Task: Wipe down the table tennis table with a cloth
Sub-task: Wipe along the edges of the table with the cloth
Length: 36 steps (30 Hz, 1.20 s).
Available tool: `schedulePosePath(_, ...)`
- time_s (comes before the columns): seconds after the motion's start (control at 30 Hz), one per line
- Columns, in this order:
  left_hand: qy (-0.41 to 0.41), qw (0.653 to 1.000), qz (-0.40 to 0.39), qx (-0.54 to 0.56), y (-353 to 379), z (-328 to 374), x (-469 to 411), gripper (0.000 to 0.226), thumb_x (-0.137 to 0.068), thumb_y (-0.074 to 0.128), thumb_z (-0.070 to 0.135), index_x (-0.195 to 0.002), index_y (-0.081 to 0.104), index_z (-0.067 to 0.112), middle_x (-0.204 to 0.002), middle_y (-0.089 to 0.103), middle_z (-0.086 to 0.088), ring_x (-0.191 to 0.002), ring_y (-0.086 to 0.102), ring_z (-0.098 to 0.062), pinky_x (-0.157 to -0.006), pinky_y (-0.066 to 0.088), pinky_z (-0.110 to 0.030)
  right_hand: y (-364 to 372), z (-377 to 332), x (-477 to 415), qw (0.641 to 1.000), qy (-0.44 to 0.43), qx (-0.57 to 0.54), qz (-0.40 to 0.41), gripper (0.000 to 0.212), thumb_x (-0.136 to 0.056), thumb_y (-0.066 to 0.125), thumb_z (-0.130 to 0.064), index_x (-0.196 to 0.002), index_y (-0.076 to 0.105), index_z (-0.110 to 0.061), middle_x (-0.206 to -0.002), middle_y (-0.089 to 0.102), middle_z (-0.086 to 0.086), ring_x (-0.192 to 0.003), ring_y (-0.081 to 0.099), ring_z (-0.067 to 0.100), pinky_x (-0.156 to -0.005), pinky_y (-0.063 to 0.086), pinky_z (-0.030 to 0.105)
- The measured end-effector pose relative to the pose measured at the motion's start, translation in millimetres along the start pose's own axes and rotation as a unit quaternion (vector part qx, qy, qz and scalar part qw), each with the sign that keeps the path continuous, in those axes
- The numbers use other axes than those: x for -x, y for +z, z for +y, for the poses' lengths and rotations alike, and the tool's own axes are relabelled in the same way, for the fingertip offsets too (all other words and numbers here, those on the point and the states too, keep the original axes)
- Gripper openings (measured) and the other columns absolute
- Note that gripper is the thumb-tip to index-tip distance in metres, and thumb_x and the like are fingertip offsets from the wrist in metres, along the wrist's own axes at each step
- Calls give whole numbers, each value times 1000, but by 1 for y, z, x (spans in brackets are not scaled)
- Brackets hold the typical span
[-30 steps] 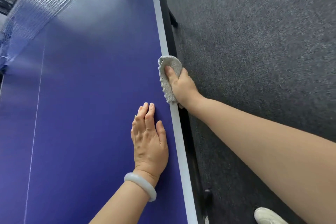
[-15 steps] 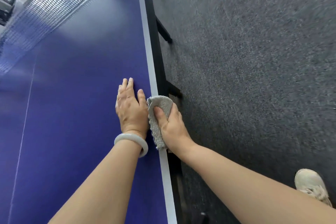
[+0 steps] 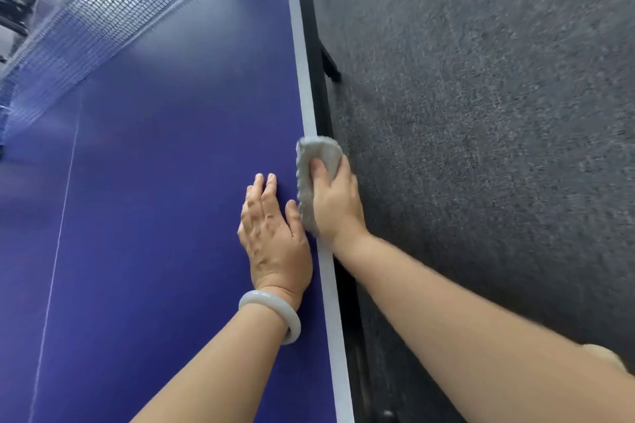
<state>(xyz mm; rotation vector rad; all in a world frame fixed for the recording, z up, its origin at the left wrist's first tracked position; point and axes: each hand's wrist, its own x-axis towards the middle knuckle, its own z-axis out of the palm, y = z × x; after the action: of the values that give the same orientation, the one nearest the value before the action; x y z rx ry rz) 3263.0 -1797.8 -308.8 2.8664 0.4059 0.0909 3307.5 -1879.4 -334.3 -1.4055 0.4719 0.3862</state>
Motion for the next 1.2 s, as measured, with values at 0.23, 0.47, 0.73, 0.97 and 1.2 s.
schedulePosePath(0.23,-4,1000,1,-22,0,1,-1,48,-104,37,25,-151,31,20,-160,22,5,-147,16,-17,-117,11,-39,-17,55,100,999,17,-6,-39,88,-82,24,-73,-154,29,-22,-139,45,2,-133,44,17,-113,33,37)
schedulePosePath(0.47,-3,1000,-8,-27,1,0,0,51,-103,32,30,-153,27,23,-161,18,7,-148,13,-16,-119,12,-41,2,-20,-39,1000,-2,14,17,59,-101,39,-52,-144,40,-11,-135,53,18,-122,55,34,-104,43,48)
schedulePosePath(0.73,-4,999,-17,-46,4,-2,-2,54,-100,27,34,-153,26,20,-161,17,3,-149,12,-19,-120,12,-43,-4,25,40,1000,-10,17,14,52,-98,40,-55,-141,46,-27,-125,57,1,-116,55,13,-88,40,14)
schedulePosePath(0.97,6,999,-17,-49,3,-1,2,61,-97,14,39,-154,24,20,-162,15,3,-150,7,-18,-121,6,-39,8,-8,-18,999,7,22,34,58,-99,43,-51,-130,52,-4,-124,61,25,-115,59,43,-100,46,56)
schedulePosePath(1.2,-8,997,-51,-64,-2,5,2,54,-102,32,28,-154,23,17,-161,18,-1,-150,12,-22,-120,13,-42,0,-53,-82,998,29,45,-37,67,-97,40,-62,-135,49,-6,-125,63,20,-113,62,38,-100,49,53)
